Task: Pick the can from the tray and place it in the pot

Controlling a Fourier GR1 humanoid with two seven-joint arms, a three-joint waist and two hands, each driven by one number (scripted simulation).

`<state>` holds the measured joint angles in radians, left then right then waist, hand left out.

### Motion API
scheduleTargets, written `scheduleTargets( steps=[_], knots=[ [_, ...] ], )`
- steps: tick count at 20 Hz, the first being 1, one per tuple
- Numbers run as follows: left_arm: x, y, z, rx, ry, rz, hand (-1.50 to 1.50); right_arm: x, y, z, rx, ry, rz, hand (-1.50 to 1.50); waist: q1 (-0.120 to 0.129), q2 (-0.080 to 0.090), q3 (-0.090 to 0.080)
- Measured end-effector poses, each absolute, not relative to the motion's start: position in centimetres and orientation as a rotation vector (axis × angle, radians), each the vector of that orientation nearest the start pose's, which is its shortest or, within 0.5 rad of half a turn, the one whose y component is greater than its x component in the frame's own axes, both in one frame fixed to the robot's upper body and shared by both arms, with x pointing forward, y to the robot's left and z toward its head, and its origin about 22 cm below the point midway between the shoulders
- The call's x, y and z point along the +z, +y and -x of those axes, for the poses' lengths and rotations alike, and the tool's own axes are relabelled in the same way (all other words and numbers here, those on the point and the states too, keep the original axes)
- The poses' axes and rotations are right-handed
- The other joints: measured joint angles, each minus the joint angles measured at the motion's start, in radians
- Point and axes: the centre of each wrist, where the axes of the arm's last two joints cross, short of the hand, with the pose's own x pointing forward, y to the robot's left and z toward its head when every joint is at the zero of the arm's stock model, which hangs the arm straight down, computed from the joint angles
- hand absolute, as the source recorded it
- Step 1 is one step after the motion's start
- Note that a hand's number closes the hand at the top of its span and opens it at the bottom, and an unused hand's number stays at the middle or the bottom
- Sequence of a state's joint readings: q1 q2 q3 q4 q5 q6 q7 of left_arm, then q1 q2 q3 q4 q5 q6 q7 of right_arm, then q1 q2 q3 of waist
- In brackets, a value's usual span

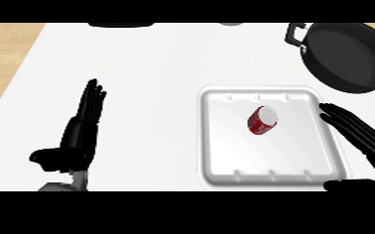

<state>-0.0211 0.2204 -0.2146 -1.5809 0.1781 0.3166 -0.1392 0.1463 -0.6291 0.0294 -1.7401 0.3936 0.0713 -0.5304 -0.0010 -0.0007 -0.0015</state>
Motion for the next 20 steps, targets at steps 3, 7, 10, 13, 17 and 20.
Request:
scheduleTargets(
  steps=[3,7,10,13,17,20],
  knots=[
    [0.4,22.5,-24.3,0.037,-1.701,-0.11,0.0,6.4,-32.8,-20.9,1.141,-1.815,0.462,-1.5,0.0,0.0,0.0],
    [0.3,22.9,-24.2,0.045,-1.697,-0.113,0.0,5.9,-30.5,-22.1,1.168,-1.745,0.481,-1.5,0.003,0.001,0.001],
    [0.1,23.1,-24.1,0.045,-1.694,-0.103,0.0,4.6,-29.9,-22.5,1.202,-1.667,0.524,-1.5,0.004,0.001,0.001],
    [0.5,23.0,-24.1,0.045,-1.701,-0.104,0.0,3.9,-29.1,-23.3,1.219,-1.615,0.527,-1.5,0.004,0.001,0.001],
    [0.3,23.1,-24.5,0.04,-1.704,-0.113,0.0,2.8,-29.4,-24.4,1.235,-1.588,0.513,-1.5,0.003,0.001,0.001],
    [0.4,22.7,-24.3,0.034,-1.702,-0.109,0.0,2.4,-28.8,-25.3,1.246,-1.582,0.508,-1.5,0.003,0.001,0.001]
  ],
)
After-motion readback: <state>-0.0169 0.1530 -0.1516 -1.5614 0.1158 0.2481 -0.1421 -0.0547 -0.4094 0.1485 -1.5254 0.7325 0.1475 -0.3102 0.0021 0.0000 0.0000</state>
